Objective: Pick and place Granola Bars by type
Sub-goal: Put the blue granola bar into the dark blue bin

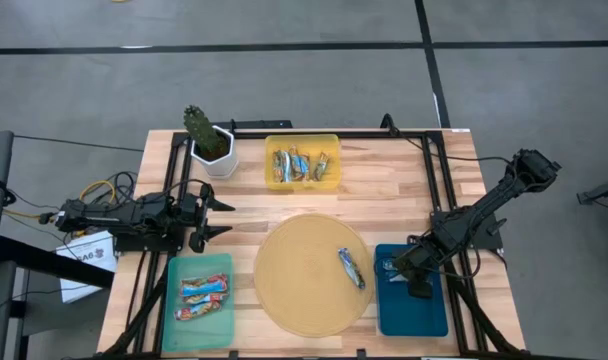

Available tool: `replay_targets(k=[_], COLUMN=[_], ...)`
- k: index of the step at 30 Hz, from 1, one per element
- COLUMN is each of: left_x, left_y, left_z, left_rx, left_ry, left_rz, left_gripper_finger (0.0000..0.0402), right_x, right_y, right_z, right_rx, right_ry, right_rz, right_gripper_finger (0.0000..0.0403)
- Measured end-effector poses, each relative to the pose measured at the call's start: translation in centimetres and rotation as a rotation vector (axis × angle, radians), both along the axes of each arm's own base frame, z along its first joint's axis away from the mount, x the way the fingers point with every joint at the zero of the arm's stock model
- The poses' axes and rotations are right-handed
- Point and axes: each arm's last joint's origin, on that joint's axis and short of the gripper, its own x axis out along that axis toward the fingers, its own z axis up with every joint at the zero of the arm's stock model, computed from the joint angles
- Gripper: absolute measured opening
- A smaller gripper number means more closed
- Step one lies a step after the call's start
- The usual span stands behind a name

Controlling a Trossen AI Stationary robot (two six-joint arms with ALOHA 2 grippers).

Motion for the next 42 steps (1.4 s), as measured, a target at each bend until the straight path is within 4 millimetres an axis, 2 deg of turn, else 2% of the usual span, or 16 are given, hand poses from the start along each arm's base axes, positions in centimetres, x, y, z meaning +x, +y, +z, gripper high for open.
replay_targets(k=[9, 14, 18, 28, 42], left_x=[0.0, 0.0, 0.0, 0.0, 0.0], left_y=[0.0, 0.0, 0.0, 0.0, 0.0], left_z=[0.0, 0.0, 0.0, 0.0, 0.0], left_rx=[0.0, 0.0, 0.0, 0.0, 0.0], left_ry=[0.0, 0.0, 0.0, 0.0, 0.0], left_rz=[0.0, 0.0, 0.0, 0.0, 0.0], left_gripper_finger=[0.0261, 0.0261, 0.0261, 0.0261, 0.0261], right_x=[0.0, 0.0, 0.3, 0.6, 1.6], right_y=[0.1, 0.3, 0.5, -0.8, -4.5], right_z=[0.0, 0.3, 1.6, 7.1, 16.3], right_rx=[0.03, 0.077, 0.115, 0.246, 0.442], right_ry=[0.022, 0.046, 0.016, -0.097, -0.408], right_rz=[-0.007, 0.005, -0.001, -0.196, -0.475], right_gripper_finger=[0.0118, 0.0147, 0.016, 0.0158, 0.015])
